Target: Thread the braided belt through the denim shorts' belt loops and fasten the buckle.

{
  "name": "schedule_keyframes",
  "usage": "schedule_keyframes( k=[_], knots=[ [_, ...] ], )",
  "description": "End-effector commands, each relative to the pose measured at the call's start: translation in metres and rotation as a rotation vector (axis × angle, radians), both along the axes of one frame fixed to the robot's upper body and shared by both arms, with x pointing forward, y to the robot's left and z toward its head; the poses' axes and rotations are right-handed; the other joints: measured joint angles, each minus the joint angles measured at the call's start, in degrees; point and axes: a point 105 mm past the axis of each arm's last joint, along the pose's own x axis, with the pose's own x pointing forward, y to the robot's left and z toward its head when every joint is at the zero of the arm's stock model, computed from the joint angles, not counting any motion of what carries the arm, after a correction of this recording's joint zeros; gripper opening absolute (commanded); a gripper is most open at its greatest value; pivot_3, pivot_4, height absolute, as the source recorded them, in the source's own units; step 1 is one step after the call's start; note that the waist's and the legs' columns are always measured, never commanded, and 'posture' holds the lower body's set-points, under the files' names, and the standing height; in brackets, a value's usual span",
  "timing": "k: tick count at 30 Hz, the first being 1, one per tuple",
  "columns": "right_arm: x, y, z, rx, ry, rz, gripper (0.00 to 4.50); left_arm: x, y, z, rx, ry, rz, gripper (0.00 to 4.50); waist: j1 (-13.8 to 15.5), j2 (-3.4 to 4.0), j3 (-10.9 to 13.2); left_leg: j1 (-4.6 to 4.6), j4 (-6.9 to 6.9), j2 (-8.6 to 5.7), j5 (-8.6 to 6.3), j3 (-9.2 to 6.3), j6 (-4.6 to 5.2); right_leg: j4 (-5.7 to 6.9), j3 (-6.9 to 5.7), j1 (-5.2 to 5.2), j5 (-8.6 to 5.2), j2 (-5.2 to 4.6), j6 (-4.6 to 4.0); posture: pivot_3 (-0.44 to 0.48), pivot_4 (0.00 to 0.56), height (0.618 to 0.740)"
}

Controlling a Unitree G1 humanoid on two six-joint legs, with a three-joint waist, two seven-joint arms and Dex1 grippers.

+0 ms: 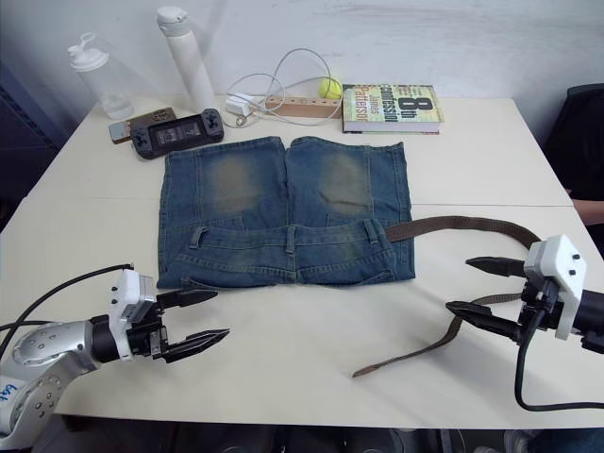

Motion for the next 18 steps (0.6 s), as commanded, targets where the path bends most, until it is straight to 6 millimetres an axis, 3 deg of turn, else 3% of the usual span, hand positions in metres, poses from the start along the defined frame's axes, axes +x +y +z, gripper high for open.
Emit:
schedule_keyframes(
  k=[1, 8, 13, 18],
  knots=[
    [0.001, 0.003, 0.006, 0.011, -0.026, 0.011, 4.50, -0.003, -0.002, 0.009, -0.027, -0.002, -0.034, 4.48, 0.0, 0.00, 0.0, 0.00, 0.00, 0.00, 0.00, 0.00, 0.00, 0.00, 0.00, 0.00, 0.00, 0.00, 0.00, 0.000, 0.150, 0.735],
    [0.003, 0.005, 0.010, 0.012, -0.029, 0.011, 4.50, -0.001, -0.010, 0.026, -0.115, 0.009, -0.100, 4.48, 0.0, 0.02, 0.0, -0.02, 0.00, 0.00, 0.00, -0.02, 0.00, 0.01, -0.01, 0.00, 0.00, 0.00, 0.00, 0.000, 0.150, 0.735],
    [0.000, 0.012, 0.015, 0.005, -0.009, 0.049, 4.50, -0.010, -0.020, 0.048, -0.235, 0.067, -0.268, 4.48, 0.0, 0.03, 0.0, -0.03, 0.03, 0.00, 0.00, -0.02, 0.00, 0.03, -0.02, 0.00, 0.00, 0.00, 0.00, 0.000, 0.150, 0.735],
    [-0.015, 0.034, 0.009, -0.085, 0.068, 0.183, 4.50, -0.017, -0.035, 0.047, -0.056, 0.041, -0.500, 4.48, 0.0, 0.13, -0.1, -0.02, 0.02, 0.00, 0.00, -0.02, 0.00, 0.02, -0.02, 0.00, 0.00, 0.01, 0.00, 0.000, 0.150, 0.735]
  ],
)
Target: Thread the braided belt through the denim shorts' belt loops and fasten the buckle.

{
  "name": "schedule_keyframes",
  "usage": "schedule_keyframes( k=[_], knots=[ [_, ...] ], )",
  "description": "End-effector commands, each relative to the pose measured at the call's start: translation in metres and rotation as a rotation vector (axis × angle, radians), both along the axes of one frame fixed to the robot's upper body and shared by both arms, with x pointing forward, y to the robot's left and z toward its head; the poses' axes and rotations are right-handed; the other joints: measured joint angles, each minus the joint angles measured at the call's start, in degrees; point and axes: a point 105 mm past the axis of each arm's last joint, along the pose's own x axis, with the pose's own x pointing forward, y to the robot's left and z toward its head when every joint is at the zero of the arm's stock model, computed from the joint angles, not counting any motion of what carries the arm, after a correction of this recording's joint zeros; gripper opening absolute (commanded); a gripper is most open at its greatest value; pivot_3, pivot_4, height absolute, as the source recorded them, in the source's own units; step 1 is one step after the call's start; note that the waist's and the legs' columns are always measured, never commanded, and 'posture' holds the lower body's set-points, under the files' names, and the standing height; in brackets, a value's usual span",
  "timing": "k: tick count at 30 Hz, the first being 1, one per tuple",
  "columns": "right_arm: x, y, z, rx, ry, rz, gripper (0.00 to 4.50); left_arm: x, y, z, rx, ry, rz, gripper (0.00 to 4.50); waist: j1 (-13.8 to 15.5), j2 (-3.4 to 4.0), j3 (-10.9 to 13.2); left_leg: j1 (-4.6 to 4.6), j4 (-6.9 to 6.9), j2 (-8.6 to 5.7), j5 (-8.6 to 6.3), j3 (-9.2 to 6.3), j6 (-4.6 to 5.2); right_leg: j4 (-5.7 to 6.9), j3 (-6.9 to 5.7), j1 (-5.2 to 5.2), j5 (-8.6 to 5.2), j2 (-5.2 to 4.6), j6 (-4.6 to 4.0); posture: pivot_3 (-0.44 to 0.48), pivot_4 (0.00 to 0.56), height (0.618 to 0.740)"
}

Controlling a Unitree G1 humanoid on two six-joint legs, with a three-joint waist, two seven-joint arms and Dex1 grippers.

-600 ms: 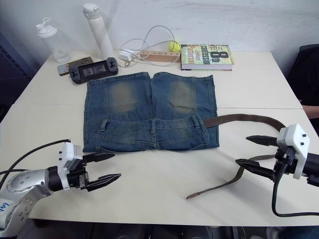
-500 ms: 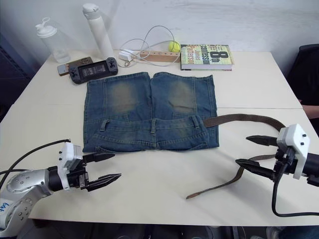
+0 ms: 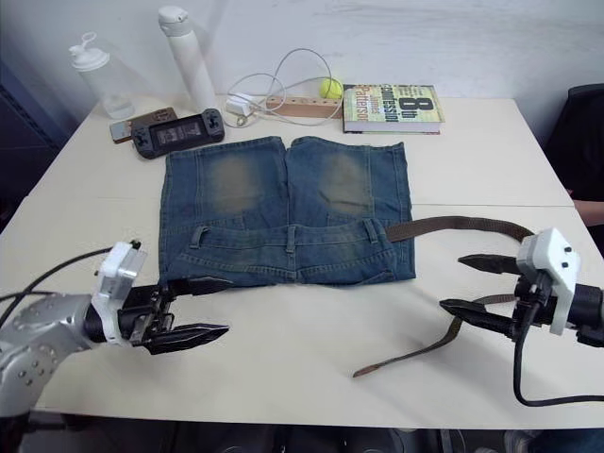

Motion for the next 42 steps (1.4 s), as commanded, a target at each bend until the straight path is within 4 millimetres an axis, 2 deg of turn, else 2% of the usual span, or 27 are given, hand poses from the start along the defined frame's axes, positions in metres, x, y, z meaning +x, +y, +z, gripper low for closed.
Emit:
schedule_keyframes(
  k=[1, 3, 7, 11, 15, 17, 19, 25, 26, 30, 35, 38, 42],
  knots=[
    [-0.017, 0.019, -0.004, -0.102, 0.044, 0.143, 4.50, -0.008, -0.008, -0.008, 0.117, -0.055, -0.165, 4.48, 0.0, 0.04, 0.0, 0.00, 0.00, 0.00, 0.00, 0.02, 0.00, 0.01, 0.00, 0.00, 0.00, 0.01, 0.00, 0.000, 0.150, 0.735],
    [-0.028, 0.028, -0.014, -0.177, 0.084, 0.217, 4.50, -0.010, -0.011, -0.016, 0.210, -0.120, -0.258, 4.48, 0.1, 0.04, 0.0, -0.01, -0.06, 0.01, 0.00, 0.01, 0.00, 0.01, -0.01, 0.00, 0.00, 0.04, 0.00, 0.000, 0.150, 0.735],
    [-0.039, 0.042, -0.034, -0.285, 0.094, 0.318, 4.50, -0.007, -0.018, -0.023, 0.268, -0.194, -0.330, 4.48, 0.1, 0.03, 0.0, -0.05, -0.03, -0.01, 0.00, 0.00, 0.01, -0.02, -0.03, 0.00, 0.00, 0.04, 0.00, 0.000, 0.150, 0.735],
    [-0.038, 0.053, -0.063, -0.386, 0.058, 0.402, 4.50, -0.007, -0.026, -0.026, 0.243, -0.197, -0.351, 4.48, -0.1, 0.02, 0.0, -0.05, -0.01, -0.01, -0.01, 0.01, 0.02, 0.00, 0.00, -0.03, 0.00, 0.04, 0.01, 0.000, 0.150, 0.735],
    [-0.034, 0.052, -0.086, -0.463, 0.049, 0.433, 4.50, -0.005, -0.022, -0.031, 0.235, -0.165, -0.341, 4.48, -0.1, 0.02, 0.0, -0.09, 0.05, -0.01, 0.00, 0.01, 0.01, 0.04, 0.00, -0.08, 0.00, 0.04, 0.01, 0.000, 0.150, 0.735],
    [-0.027, 0.046, -0.093, -0.471, 0.058, 0.409, 3.99, 0.000, -0.020, -0.029, 0.228, -0.179, -0.315, 4.50, -0.1, 0.02, 0.0, -0.10, 0.12, -0.01, 0.00, 0.01, 0.01, 0.02, -0.01, -0.08, 0.00, 0.04, 0.00, 0.000, 0.150, 0.735],
    [-0.025, 0.042, -0.096, -0.473, 0.069, 0.405, 3.18, 0.003, -0.020, -0.027, 0.215, -0.187, -0.297, 4.50, 0.0, 0.02, 0.0, -0.12, 0.17, -0.01, 0.00, 0.01, 0.02, 0.01, -0.01, -0.08, 0.00, 0.04, 0.00, 0.000, 0.150, 0.735],
    [-0.008, 0.042, -0.067, -0.373, 0.028, 0.369, 0.27, -0.003, -0.028, -0.023, 0.115, -0.167, -0.262, 4.50, -0.3, 0.03, 0.0, -0.12, 0.24, 0.01, 0.00, -0.03, 0.01, 0.02, -0.02, -0.09, 0.00, 0.05, 0.00, 0.000, 0.150, 0.735],
    [-0.005, 0.042, -0.059, -0.333, 0.038, 0.355, 0.07, -0.003, -0.031, -0.022, 0.087, -0.164, -0.253, 4.50, -0.2, 0.03, 0.0, -0.13, 0.26, 0.01, 0.00, -0.03, 0.01, 0.02, -0.02, -0.08, 0.00, 0.04, 0.00, 0.000, 0.150, 0.735],
    [0.007, 0.047, -0.027, -0.191, 0.083, 0.304, 0.07, 0.011, -0.053, -0.013, -0.065, -0.155, -0.183, 4.50, 0.0, 0.04, 0.0, -0.14, 0.43, 0.01, -0.03, -0.09, 0.05, 0.03, -0.05, -0.01, 0.00, 0.01, 0.01, 0.000, 0.150, 0.735],
    [0.012, 0.072, 0.023, 0.096, 0.157, 0.311, 0.07, 0.033, -0.101, 0.001, -0.295, -0.068, -0.119, 4.50, 0.2, 0.03, 0.0, -0.29, 0.76, 0.02, -0.08, -0.25, 0.07, 0.05, -0.20, 0.05, 0.01, 0.04, 0.03, 0.000, 0.150, 0.735],
    [0.008, 0.079, 0.034, 0.152, 0.202, 0.329, 0.07, 0.034, -0.118, -0.005, -0.306, 0.007, -0.129, 4.50, 0.2, 0.02, 0.0, -0.32, 0.75, 0.02, -0.08, -0.29, 0.07, 0.12, -0.27, 0.08, 0.02, 0.06, 0.03, 0.000, 0.150, 0.735],
    [0.005, 0.082, 0.037, 0.166, 0.235, 0.320, 0.07, 0.043, -0.130, 0.004, -0.360, -0.025, -0.088, 4.50, 0.2, 0.02, 0.0, -0.34, 0.74, 0.02, -0.08, -0.28, 0.08, 0.11, -0.27, 0.08, 0.02, 0.08, 0.04, 0.000, 0.150, 0.735]
  ],
)
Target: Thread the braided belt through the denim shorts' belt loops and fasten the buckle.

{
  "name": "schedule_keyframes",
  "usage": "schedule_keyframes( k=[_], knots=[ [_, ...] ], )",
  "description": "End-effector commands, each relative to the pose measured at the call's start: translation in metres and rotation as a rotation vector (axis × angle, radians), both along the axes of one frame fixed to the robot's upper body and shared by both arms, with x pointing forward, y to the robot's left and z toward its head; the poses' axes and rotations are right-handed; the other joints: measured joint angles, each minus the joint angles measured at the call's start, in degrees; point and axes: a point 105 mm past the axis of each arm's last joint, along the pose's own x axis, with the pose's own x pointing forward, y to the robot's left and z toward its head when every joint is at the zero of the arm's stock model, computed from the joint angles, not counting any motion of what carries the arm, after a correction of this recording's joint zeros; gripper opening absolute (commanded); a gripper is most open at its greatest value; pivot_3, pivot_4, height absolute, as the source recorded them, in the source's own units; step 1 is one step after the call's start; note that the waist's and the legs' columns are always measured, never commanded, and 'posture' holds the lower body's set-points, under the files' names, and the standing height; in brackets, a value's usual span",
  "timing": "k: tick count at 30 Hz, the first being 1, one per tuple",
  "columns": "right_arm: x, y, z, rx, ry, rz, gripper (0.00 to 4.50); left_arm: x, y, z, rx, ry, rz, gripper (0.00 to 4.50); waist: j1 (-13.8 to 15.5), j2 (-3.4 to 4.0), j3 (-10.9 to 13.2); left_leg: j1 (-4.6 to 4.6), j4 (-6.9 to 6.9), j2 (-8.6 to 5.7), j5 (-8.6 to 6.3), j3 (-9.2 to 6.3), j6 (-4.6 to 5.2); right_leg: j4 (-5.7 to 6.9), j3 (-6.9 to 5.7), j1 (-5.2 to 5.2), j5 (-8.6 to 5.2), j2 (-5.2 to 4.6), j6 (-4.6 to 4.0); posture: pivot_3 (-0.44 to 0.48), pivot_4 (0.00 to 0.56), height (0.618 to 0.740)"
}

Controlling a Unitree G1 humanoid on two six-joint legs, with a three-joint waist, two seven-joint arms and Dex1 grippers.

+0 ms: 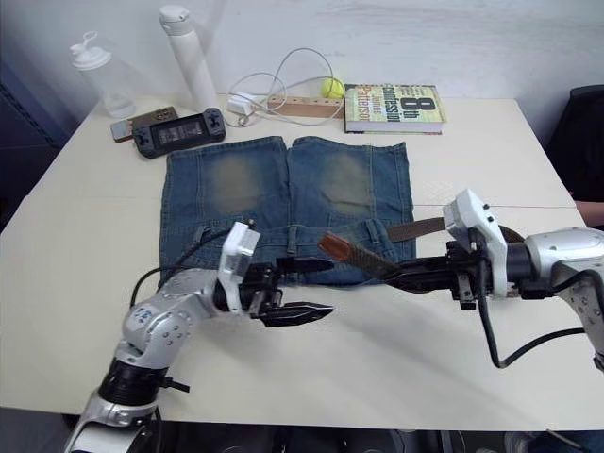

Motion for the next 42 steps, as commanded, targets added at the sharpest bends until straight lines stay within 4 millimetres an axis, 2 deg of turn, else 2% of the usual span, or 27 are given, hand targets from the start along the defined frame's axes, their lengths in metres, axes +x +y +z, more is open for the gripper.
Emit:
schedule_keyframes(
  k=[1, 5, 9, 12, 15, 16, 19, 21, 22, 28, 30, 31, 32, 34, 35, 36, 38, 40, 42],
  knots=[
    [-0.007, 0.005, 0.013, 0.023, 0.003, 0.014, 0.07, 0.005, -0.010, 0.018, -0.064, -0.058, 0.020, 4.50, 0.1, 0.00, 0.0, 0.00, 0.02, -0.01, 0.00, 0.00, 0.00, 0.01, 0.00, 0.00, 0.00, -0.01, 0.00, 0.000, 0.150, 0.735],
    [-0.007, 0.005, 0.017, 0.022, 0.004, 0.003, 0.07, 0.008, -0.018, 0.036, -0.142, -0.051, 0.009, 4.50, 0.0, -0.01, 0.0, 0.01, 0.07, -0.03, -0.01, 0.02, 0.01, -0.04, 0.02, 0.00, 0.01, -0.03, 0.02, 0.000, 0.150, 0.735],
    [-0.002, 0.003, 0.013, -0.009, -0.020, -0.027, 0.07, 0.002, -0.028, 0.031, -0.116, -0.037, -0.054, 4.50, 0.0, 0.00, 0.0, 0.01, 0.07, -0.03, -0.01, 0.02, 0.01, -0.03, 0.02, 0.00, 0.01, -0.02, 0.02, 0.000, 0.150, 0.735],
    [0.002, 0.000, 0.013, -0.012, -0.038, -0.057, 0.00, 0.004, -0.032, 0.026, -0.106, -0.014, -0.064, 3.70, 0.0, 0.00, 0.0, 0.01, 0.05, -0.02, 0.00, 0.02, 0.01, 0.00, 0.02, 0.01, 0.01, 0.01, 0.02, 0.000, 0.150, 0.735],
    [0.003, -0.002, 0.011, -0.023, -0.046, -0.078, 0.00, 0.006, -0.033, 0.025, -0.108, -0.001, -0.066, 2.71, 0.1, -0.01, 0.0, 0.01, 0.06, -0.03, 0.00, 0.02, 0.01, -0.01, 0.01, 0.02, 0.01, 0.00, 0.02, 0.000, 0.150, 0.735],
    [0.002, -0.002, 0.010, -0.024, -0.042, -0.080, 0.00, 0.007, -0.033, 0.026, -0.116, 0.006, -0.068, 2.21, 0.1, -0.01, 0.0, 0.01, 0.07, -0.04, -0.01, 0.02, 0.01, -0.02, 0.01, 0.03, 0.02, -0.01, 0.03, 0.000, 0.150, 0.735],
    [0.001, -0.002, 0.006, -0.030, -0.037, -0.098, 0.00, 0.007, -0.034, 0.030, -0.142, 0.024, -0.091, 1.18, 0.1, -0.01, 0.0, 0.01, 0.07, -0.03, -0.01, 0.02, 0.01, -0.04, 0.01, 0.03, 0.02, 0.00, 0.04, 0.000, 0.150, 0.735],
    [-0.001, -0.002, 0.004, -0.025, -0.033, -0.104, 0.00, 0.008, -0.034, 0.033, -0.159, 0.034, -0.100, 0.27, 0.1, -0.01, 0.0, 0.00, 0.06, -0.03, -0.01, 0.00, 0.01, -0.04, 0.01, 0.03, 0.02, -0.01, 0.04, 0.000, 0.150, 0.735],
    [-0.002, -0.001, 0.002, -0.018, -0.033, -0.109, 0.00, 0.009, -0.035, 0.034, -0.168, 0.040, -0.104, 0.05, 0.1, -0.01, 0.0, 0.00, 0.06, -0.03, -0.01, 0.00, 0.01, -0.04, 0.01, 0.03, 0.02, -0.01, 0.04, 0.000, 0.150, 0.735],
    [-0.002, -0.003, -0.003, -0.008, -0.020, -0.183, 0.00, 0.018, -0.043, 0.028, -0.133, 0.103, -0.091, 0.05, 0.1, -0.01, 0.0, 0.00, 0.07, -0.04, -0.01, -0.01, 0.01, -0.07, -0.02, 0.06, 0.03, -0.01, 0.05, 0.000, 0.150, 0.735],
    [0.000, -0.010, -0.001, 0.024, -0.012, -0.245, 0.84, 0.019, -0.045, 0.027, -0.127, 0.132, -0.091, 0.00, 0.1, -0.02, 0.0, 0.01, 0.06, -0.04, -0.01, -0.01, 0.01, -0.05, -0.02, 0.08, 0.03, 0.00, 0.05, 0.000, 0.150, 0.735],
    [0.001, -0.019, 0.002, 0.054, -0.011, -0.294, 1.02, 0.019, -0.046, 0.027, -0.129, 0.147, -0.093, 0.00, 0.1, -0.02, 0.0, 0.00, 0.06, -0.04, -0.01, -0.03, 0.01, -0.05, -0.02, 0.08, 0.03, 0.00, 0.05, 0.000, 0.150, 0.735],
    [0.001, -0.032, 0.009, 0.099, -0.001, -0.353, 1.62, 0.021, -0.046, 0.029, -0.134, 0.161, -0.089, 0.00, 0.2, -0.02, 0.0, -0.02, 0.05, -0.04, -0.01, -0.03, 0.01, -0.05, -0.04, 0.08, 0.03, 0.00, 0.05, 0.000, 0.150, 0.735],
    [-0.002, -0.054, 0.023, 0.203, 0.014, -0.446, 2.35, 0.023, -0.048, 0.032, -0.140, 0.183, -0.085, 0.00, 0.4, -0.02, 0.0, -0.05, 0.04, -0.06, -0.01, -0.03, 0.02, -0.06, -0.04, 0.08, 0.05, -0.02, 0.09, 0.000, 0.150, 0.735],
    [-0.005, -0.065, 0.031, 0.265, 0.019, -0.488, 2.92, 0.026, -0.049, 0.033, -0.140, 0.194, -0.075, 0.00, 0.5, -0.02, 0.0, -0.07, 0.05, -0.06, -0.02, -0.02, 0.04, -0.07, -0.04, 0.08, 0.05, -0.03, 0.09, 0.000, 0.150, 0.735],
    [-0.010, -0.076, 0.038, 0.332, 0.028, -0.526, 3.45, 0.028, -0.050, 0.035, -0.142, 0.209, -0.070, 0.00, 0.5, -0.02, 0.0, -0.09, 0.06, -0.06, -0.03, -0.02, 0.07, -0.08, -0.04, 0.09, 0.07, -0.03, 0.12, 0.000, 0.150, 0.735],
    [-0.032, -0.086, 0.036, 0.430, 0.088, -0.537, 4.33, 0.037, -0.055, 0.038, -0.147, 0.251, -0.044, 0.00, 1.0, -0.02, 0.0, -0.08, 0.06, -0.06, -0.04, -0.03, 0.08, -0.09, -0.05, 0.12, 0.07, -0.02, 0.12, 0.000, 0.150, 0.735],
    [-0.059, -0.075, 0.016, 0.528, 0.202, -0.498, 4.45, 0.042, -0.060, 0.041, -0.130, 0.212, -0.022, 0.00, 1.7, -0.15, 0.0, -0.08, 0.02, -0.01, -0.04, -0.10, 0.09, -0.16, -0.13, 0.17, 0.06, 0.04, 0.12, 0.000, 0.150, 0.735],
    [-0.073, -0.061, -0.002, 0.610, 0.286, -0.498, 4.45, 0.041, -0.063, 0.048, -0.144, 0.190, -0.041, 0.00, 1.7, -0.14, 0.0, -0.07, -0.08, -0.01, -0.05, -0.07, 0.11, -0.19, -0.10, 0.17, 0.06, 0.06, 0.12, 0.000, 0.150, 0.735]
  ],
)
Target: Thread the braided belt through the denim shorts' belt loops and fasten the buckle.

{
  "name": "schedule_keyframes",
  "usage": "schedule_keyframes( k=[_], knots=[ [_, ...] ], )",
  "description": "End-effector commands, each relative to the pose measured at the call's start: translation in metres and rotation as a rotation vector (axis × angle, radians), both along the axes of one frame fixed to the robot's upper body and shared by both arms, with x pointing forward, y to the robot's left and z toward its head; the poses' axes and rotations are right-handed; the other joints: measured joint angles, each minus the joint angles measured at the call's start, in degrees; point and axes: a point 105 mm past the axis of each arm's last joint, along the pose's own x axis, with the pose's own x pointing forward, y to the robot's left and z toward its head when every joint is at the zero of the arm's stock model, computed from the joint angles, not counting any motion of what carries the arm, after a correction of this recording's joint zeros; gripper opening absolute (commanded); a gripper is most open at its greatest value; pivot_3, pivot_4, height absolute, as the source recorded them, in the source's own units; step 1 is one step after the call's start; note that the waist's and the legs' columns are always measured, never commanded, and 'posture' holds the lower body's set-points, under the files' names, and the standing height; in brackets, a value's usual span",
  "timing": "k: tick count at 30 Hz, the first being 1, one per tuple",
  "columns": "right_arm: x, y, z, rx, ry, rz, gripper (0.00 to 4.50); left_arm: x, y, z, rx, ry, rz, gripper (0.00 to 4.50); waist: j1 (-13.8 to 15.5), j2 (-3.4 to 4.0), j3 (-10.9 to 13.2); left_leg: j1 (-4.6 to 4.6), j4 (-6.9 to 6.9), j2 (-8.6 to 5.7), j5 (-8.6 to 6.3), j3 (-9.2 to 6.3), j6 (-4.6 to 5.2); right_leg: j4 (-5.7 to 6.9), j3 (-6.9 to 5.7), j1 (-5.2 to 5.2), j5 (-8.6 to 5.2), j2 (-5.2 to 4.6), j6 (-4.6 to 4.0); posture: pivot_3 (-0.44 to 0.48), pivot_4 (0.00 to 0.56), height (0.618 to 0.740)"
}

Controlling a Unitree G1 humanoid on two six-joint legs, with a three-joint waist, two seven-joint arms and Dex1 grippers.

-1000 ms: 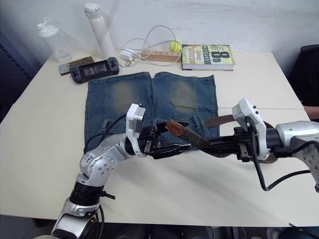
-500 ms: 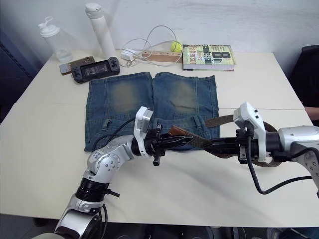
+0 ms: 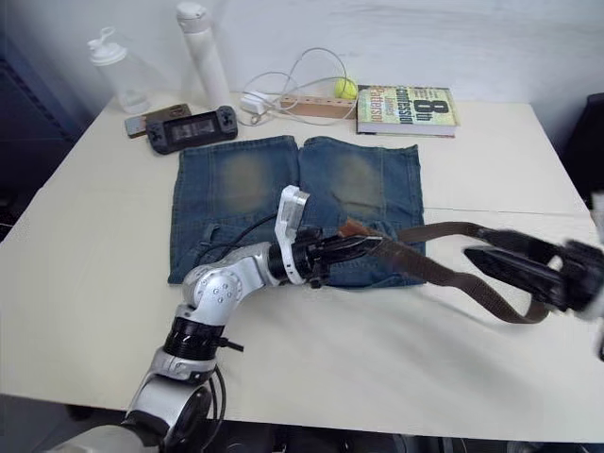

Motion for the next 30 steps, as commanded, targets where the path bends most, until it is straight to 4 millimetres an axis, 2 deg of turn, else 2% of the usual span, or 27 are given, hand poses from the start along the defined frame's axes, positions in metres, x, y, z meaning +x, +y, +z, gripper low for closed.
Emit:
schedule_keyframes(
  k=[1, 4, 6, 8, 10, 12, 17, 21, 26, 29, 30],
  knots=[
    [-0.027, 0.031, -0.015, 0.163, 0.038, 0.060, 4.45, -0.003, -0.006, 0.017, -0.053, -0.045, -0.024, 0.00, -0.1, 0.05, 0.0, 0.02, -0.03, -0.01, 0.00, 0.01, 0.00, 0.00, 0.01, -0.01, 0.00, 0.00, 0.00, 0.000, 0.150, 0.735],
    [-0.023, 0.048, -0.033, 0.270, 0.082, 0.020, 4.45, -0.009, -0.010, 0.024, -0.090, -0.009, -0.069, 0.00, -1.4, 0.08, 0.0, 0.15, 0.01, -0.04, -0.05, 0.23, 0.07, 0.06, 0.27, 0.00, 0.05, -0.05, 0.09, 0.000, 0.150, 0.735],
    [-0.010, 0.056, -0.042, 0.356, 0.090, -0.035, 4.45, -0.012, -0.012, 0.029, -0.119, 0.000, -0.075, 0.00, -2.1, 0.03, 0.0, 0.22, 0.07, -0.07, -0.06, 0.23, 0.09, -0.02, 0.35, 0.02, 0.09, -0.08, 0.16, 0.000, 0.150, 0.735],
    [0.003, 0.063, -0.049, 0.439, 0.083, -0.082, 4.45, -0.019, -0.013, 0.033, -0.130, 0.003, -0.088, 0.00, -2.2, 0.28, -0.1, 0.28, 0.08, -0.07, -0.08, 0.25, 0.05, 0.01, 0.44, -0.01, 0.08, -0.07, 0.16, 0.000, 0.150, 0.735],
    [0.016, 0.066, -0.052, 0.506, 0.060, -0.126, 4.45, -0.025, -0.013, 0.034, -0.123, 0.001, -0.097, 0.00, -2.4, 0.05, -0.1, 0.33, 0.01, -0.09, -0.07, 0.28, 0.03, 0.02, 0.50, -0.04, 0.08, -0.03, 0.15, 0.000, 0.150, 0.735],
    [0.023, 0.068, -0.053, 0.536, 0.043, -0.149, 4.45, -0.026, -0.013, 0.033, -0.116, 0.008, -0.086, 0.00, -2.2, 0.29, -0.2, 0.24, 0.03, -0.02, -0.05, 0.07, -0.15, 0.06, 0.43, -0.12, 0.04, 0.08, 0.08, 0.000, 0.150, 0.735],
    [0.034, 0.067, -0.048, 0.576, -0.012, -0.168, 4.45, -0.025, -0.012, 0.031, -0.107, 0.015, -0.055, 0.00, -1.6, 0.32, -0.2, 0.14, 0.05, -0.12, -0.06, 0.08, -0.11, 0.10, 0.44, -0.18, 0.04, 0.01, 0.08, 0.000, 0.150, 0.735],
    [0.038, 0.067, -0.038, 0.612, -0.073, -0.160, 4.45, -0.021, -0.013, 0.024, -0.080, 0.027, -0.030, 0.00, -1.7, 0.32, -0.2, 0.12, 0.04, -0.12, -0.08, 0.07, -0.09, 0.09, 0.42, -0.18, 0.04, 0.02, 0.08, 0.000, 0.150, 0.735],
    [0.041, 0.070, -0.035, 0.621, -0.091, -0.144, 4.45, -0.017, -0.012, 0.013, -0.030, 0.062, 0.002, 0.00, -1.8, 0.32, -0.2, 0.15, 0.04, -0.11, -0.08, 0.07, -0.08, 0.08, 0.43, -0.18, 0.04, 0.02, 0.08, 0.000, 0.150, 0.735],
    [0.042, 0.076, -0.034, 0.623, -0.087, -0.121, 3.63, -0.017, -0.010, 0.005, -0.003, 0.072, 0.012, 0.00, -1.8, 0.32, -0.2, 0.16, 0.03, -0.11, -0.08, 0.07, -0.08, 0.08, 0.43, -0.18, 0.04, 0.02, 0.08, 0.000, 0.150, 0.735],
    [0.043, 0.078, -0.034, 0.626, -0.082, -0.113, 3.12, -0.017, -0.010, 0.005, -0.003, 0.073, 0.013, 0.00, -1.8, 0.32, -0.2, 0.15, 0.03, -0.11, -0.08, 0.07, -0.08, 0.08, 0.43, -0.18, 0.04, 0.01, 0.08, 0.000, 0.150, 0.735]
  ],
)
